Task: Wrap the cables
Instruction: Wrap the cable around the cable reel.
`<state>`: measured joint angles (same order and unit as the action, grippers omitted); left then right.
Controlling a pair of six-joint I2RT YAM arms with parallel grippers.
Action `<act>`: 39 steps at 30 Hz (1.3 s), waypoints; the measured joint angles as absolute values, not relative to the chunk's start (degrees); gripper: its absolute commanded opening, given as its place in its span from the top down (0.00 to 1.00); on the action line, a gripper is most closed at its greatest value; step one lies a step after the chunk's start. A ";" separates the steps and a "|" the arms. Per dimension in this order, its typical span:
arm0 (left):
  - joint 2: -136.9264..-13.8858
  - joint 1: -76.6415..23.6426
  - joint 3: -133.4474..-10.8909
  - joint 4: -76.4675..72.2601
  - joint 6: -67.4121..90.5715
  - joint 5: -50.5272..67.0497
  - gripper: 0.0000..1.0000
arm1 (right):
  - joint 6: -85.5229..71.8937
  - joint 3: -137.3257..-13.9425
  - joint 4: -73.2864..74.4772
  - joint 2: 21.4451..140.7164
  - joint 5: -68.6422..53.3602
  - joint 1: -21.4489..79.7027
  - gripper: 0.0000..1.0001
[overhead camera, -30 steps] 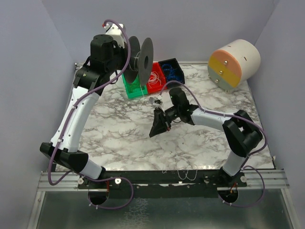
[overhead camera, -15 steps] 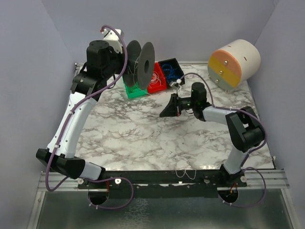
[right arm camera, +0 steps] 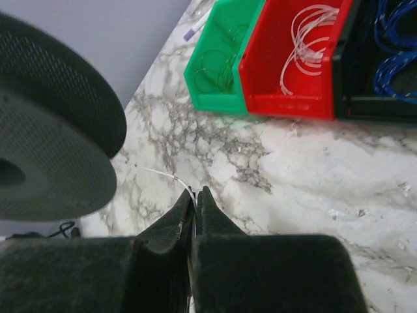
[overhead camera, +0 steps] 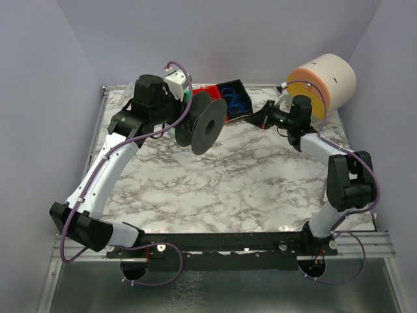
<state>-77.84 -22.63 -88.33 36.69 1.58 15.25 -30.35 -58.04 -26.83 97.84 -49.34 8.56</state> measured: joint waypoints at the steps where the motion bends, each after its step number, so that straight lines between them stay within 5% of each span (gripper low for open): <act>1: -77.84 -23.35 -88.01 37.12 0.86 15.20 1.00 | -29.87 -58.70 -26.09 97.21 -47.79 8.56 0.99; 10: -77.84 -34.41 -84.90 38.70 -4.91 12.12 1.00 | -23.11 -66.26 -16.10 93.58 -31.55 9.06 1.00; 25: -77.78 -36.51 -84.31 38.24 -9.32 7.09 1.00 | -12.23 -74.74 -5.04 89.45 -13.78 6.39 1.00; 32: -77.73 -36.49 -88.12 39.81 -8.58 5.04 1.00 | -5.08 -72.40 -5.26 89.43 -16.53 4.95 0.99; 39: -81.87 -36.40 -99.42 42.54 -4.75 6.74 1.00 | -1.83 -65.93 -7.42 91.96 -39.05 4.82 0.69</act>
